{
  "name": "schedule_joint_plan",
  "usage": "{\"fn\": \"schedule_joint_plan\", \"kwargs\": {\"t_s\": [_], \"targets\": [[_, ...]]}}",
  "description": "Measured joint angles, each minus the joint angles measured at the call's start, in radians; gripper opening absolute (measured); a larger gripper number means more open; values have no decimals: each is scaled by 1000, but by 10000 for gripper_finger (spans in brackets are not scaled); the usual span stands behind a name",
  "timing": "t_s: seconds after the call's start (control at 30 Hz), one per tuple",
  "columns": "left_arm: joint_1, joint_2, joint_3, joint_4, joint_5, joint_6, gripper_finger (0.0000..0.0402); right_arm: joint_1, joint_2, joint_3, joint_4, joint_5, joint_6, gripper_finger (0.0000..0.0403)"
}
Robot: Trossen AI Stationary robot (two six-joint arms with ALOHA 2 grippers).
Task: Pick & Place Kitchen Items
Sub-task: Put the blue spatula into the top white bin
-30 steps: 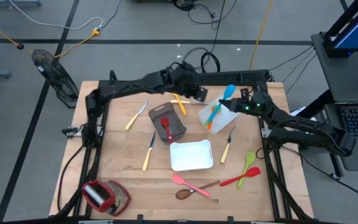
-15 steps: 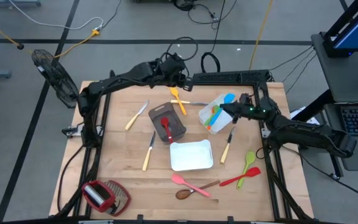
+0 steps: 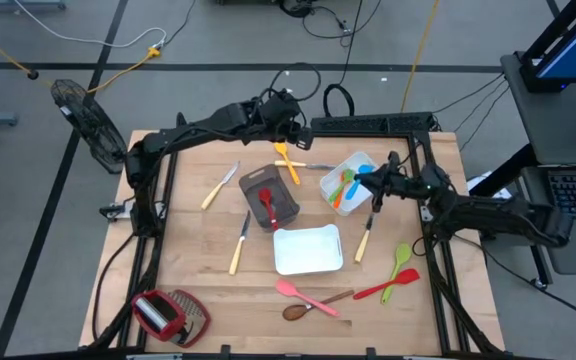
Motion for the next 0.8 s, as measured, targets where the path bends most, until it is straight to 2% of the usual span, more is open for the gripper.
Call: {"fn": "schedule_joint_plan", "kwargs": {"t_s": [0.37,0.6,0.8], "targets": [[-6,0,0,1,0,-4,42,-10,148,1,5,-104,32,16],[-21,1,0,2,0,-8,42,-75,235,1,13,-138,28,17],[-40,1,0,3,0,-14,42,-137,302,1,45,-208,25,18]]}}
